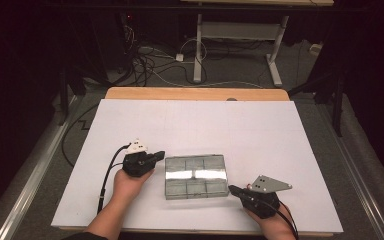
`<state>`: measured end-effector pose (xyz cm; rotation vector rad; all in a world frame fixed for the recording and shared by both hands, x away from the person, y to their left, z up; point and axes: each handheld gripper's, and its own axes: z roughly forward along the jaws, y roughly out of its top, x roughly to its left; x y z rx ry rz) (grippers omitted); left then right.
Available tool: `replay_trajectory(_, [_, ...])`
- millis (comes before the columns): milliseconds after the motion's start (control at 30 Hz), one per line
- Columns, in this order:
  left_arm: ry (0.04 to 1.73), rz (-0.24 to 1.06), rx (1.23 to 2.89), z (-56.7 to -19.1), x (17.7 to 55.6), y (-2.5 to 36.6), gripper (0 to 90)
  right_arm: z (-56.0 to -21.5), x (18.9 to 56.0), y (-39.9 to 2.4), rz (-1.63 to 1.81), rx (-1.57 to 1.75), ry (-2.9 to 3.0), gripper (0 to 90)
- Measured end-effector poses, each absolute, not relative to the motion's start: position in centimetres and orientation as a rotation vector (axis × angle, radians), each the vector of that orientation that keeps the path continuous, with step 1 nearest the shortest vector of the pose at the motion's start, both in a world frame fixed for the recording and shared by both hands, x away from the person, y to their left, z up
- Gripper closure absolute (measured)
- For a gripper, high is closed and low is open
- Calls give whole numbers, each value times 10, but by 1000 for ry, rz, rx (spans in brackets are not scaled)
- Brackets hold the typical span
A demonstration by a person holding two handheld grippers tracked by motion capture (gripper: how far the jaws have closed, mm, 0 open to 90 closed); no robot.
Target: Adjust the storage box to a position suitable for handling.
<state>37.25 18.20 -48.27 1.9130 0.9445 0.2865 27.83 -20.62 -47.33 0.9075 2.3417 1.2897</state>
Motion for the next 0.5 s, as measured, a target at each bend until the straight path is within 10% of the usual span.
replay_trajectory(500, [950, 231, 1994, -488, 308, 187, 880, -460, 266, -199, 1354, 810, 2325, 900])
